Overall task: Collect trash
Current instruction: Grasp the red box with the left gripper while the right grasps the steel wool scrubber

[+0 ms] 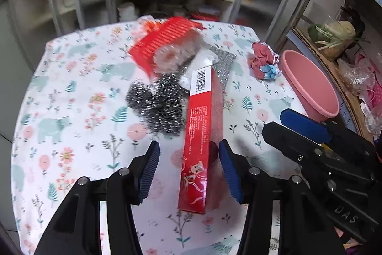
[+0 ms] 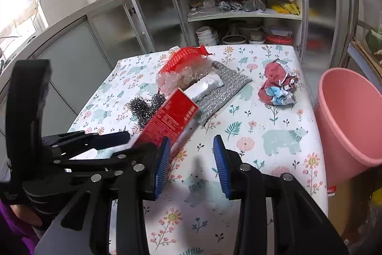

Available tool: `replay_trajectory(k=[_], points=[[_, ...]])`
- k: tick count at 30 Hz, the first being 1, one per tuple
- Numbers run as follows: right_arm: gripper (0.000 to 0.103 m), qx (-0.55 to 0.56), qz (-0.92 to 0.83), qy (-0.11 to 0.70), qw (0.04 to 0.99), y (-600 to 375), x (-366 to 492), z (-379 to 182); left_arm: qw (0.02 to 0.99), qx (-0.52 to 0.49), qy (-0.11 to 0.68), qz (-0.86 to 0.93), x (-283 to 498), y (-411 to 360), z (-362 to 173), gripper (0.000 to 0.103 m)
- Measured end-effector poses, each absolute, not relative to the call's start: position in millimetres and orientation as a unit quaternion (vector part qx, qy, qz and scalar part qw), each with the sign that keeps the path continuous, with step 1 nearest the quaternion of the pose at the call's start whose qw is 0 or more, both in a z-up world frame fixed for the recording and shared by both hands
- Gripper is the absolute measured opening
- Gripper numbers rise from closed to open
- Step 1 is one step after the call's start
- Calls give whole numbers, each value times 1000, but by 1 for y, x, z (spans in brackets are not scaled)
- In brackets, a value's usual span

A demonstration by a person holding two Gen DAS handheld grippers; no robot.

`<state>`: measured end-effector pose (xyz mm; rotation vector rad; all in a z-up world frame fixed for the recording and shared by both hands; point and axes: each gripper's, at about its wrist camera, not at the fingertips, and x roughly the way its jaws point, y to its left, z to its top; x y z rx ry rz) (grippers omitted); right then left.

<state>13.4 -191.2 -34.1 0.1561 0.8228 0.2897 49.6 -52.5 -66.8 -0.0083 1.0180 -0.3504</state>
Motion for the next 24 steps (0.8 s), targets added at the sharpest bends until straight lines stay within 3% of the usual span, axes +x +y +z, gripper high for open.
replay_trajectory(k=[2, 4, 6, 14, 24], points=[[38, 68, 137, 400, 904, -193, 14, -34, 857, -10, 486, -173, 54, -54, -69, 49], [38, 57, 129, 398, 906, -195, 16, -34, 856, -10, 482, -184, 54, -56, -68, 34], [38, 56, 128, 399, 906, -197, 18, -34, 858, -8, 475, -194, 53, -57, -64, 27], [38, 70, 134, 408, 900, -201, 39, -37, 874, -34, 441, -202, 41, -26, -34, 25], [38, 81, 205, 418, 881, -162, 69, -36, 908, -53, 406, -85, 64, 47, -22, 25]])
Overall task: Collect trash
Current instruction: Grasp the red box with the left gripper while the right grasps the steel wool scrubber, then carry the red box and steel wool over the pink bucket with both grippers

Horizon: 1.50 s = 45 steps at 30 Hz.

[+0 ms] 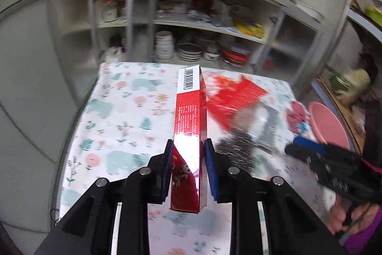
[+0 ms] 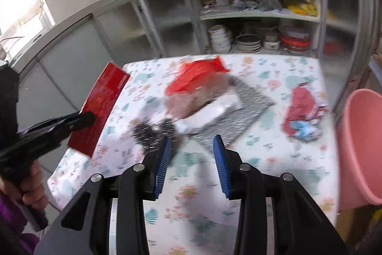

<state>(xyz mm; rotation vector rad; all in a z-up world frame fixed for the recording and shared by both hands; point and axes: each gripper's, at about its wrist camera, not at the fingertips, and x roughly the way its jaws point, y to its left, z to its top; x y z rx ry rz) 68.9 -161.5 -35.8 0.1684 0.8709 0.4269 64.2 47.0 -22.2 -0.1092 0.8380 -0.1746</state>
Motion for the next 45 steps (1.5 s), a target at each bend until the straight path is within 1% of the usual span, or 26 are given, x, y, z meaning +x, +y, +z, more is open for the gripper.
replay_trajectory(k=[3, 9, 20, 21, 22, 23, 25, 26, 36, 45], points=[[38, 64, 223, 430, 873, -134, 71, -44, 906, -63, 411, -75, 73, 58, -28, 25], [38, 42, 201, 452, 868, -107, 83, -56, 906, -52, 416, -54, 80, 64, -40, 25], [38, 20, 198, 447, 872, -95, 88, -65, 903, -48, 426, -33, 88, 67, -49, 25], [35, 20, 200, 446, 872, -95, 88, -66, 903, -46, 425, -31, 87, 67, -48, 25], [30, 22, 203, 446, 872, -96, 87, -65, 904, -45, 425, -29, 86, 67, -48, 25], [23, 25, 207, 444, 871, -97, 85, -65, 904, -45, 424, -28, 86, 67, -47, 25], [19, 28, 211, 441, 872, -99, 83, -62, 905, -46, 422, -24, 84, 67, -45, 25], [15, 30, 214, 439, 872, -100, 81, -61, 905, -47, 421, -23, 83, 67, -44, 25], [14, 39, 236, 415, 878, -115, 53, -41, 910, -49, 411, -17, 77, 60, -31, 24], [14, 62, 195, 388, 899, -156, 40, -24, 918, -33, 392, -42, 76, 23, -14, 24]])
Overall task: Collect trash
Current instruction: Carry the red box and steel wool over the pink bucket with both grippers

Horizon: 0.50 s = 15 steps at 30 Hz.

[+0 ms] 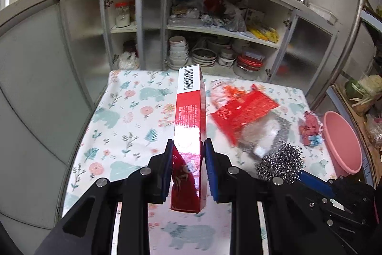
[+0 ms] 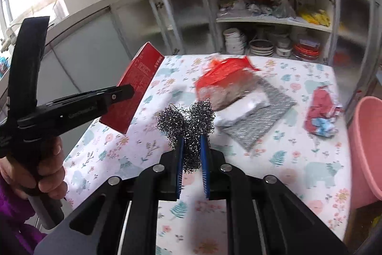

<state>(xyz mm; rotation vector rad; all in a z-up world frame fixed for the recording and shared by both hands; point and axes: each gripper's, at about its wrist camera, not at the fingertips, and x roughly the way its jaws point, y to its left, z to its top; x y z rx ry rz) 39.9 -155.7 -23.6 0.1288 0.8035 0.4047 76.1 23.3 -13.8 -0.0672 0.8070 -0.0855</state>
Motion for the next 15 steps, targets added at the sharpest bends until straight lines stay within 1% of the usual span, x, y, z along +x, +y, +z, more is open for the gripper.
replay_trajectory(k=[15], points=[[14, 112, 91, 353, 924, -253, 34, -10, 920, 17, 374, -116, 87, -76, 4, 24]])
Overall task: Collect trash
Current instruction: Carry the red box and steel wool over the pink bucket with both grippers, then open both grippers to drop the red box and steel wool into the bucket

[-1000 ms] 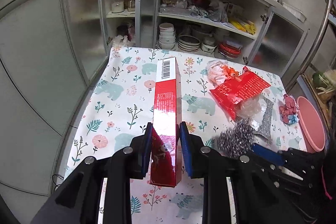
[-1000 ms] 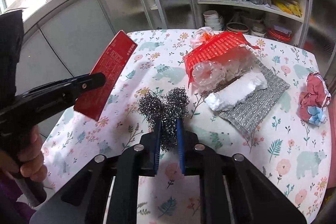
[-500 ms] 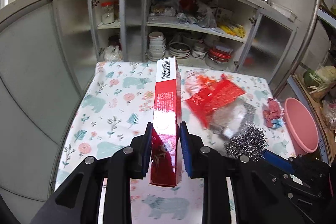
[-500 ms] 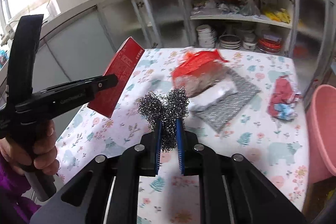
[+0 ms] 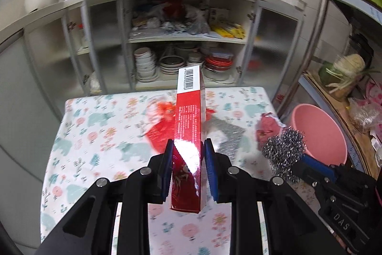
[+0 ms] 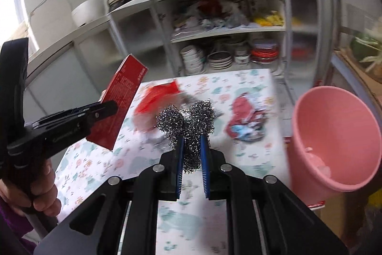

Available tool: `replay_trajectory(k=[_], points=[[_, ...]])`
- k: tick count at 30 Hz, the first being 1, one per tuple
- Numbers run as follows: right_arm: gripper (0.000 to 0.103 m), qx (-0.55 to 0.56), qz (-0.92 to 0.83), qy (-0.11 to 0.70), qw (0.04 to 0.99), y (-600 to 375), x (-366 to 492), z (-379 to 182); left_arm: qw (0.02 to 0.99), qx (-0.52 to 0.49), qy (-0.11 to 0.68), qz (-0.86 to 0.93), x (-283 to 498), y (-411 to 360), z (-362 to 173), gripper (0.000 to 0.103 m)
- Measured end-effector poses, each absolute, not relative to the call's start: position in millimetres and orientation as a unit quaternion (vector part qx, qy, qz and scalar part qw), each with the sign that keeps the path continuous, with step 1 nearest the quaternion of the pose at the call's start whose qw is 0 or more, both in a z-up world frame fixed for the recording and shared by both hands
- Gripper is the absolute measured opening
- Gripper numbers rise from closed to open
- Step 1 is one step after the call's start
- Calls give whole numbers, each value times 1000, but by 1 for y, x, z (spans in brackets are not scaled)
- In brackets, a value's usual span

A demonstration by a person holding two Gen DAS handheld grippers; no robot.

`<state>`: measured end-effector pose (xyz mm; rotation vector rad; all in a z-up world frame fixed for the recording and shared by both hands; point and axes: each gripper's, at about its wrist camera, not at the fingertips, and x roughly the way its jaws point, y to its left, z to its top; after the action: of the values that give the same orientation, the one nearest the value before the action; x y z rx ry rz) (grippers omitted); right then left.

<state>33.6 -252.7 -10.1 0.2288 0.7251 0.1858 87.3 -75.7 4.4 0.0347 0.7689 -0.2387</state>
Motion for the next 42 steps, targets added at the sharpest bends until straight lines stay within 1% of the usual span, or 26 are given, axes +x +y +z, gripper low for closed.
replay_trajectory(k=[22, 30, 39, 42], points=[[14, 164, -100, 332, 923, -400, 11, -18, 892, 65, 364, -261, 102, -232, -8, 25], [14, 176, -124, 351, 911, -421, 17, -37, 866, 73, 379, -318, 101, -279, -19, 25], [14, 175, -149, 370, 900, -426, 29, -54, 839, 73, 419, -338, 114, -318, -53, 25], [17, 173, -155, 376, 897, -427, 32, -57, 838, 73, 423, -338, 119, -323, -60, 24]])
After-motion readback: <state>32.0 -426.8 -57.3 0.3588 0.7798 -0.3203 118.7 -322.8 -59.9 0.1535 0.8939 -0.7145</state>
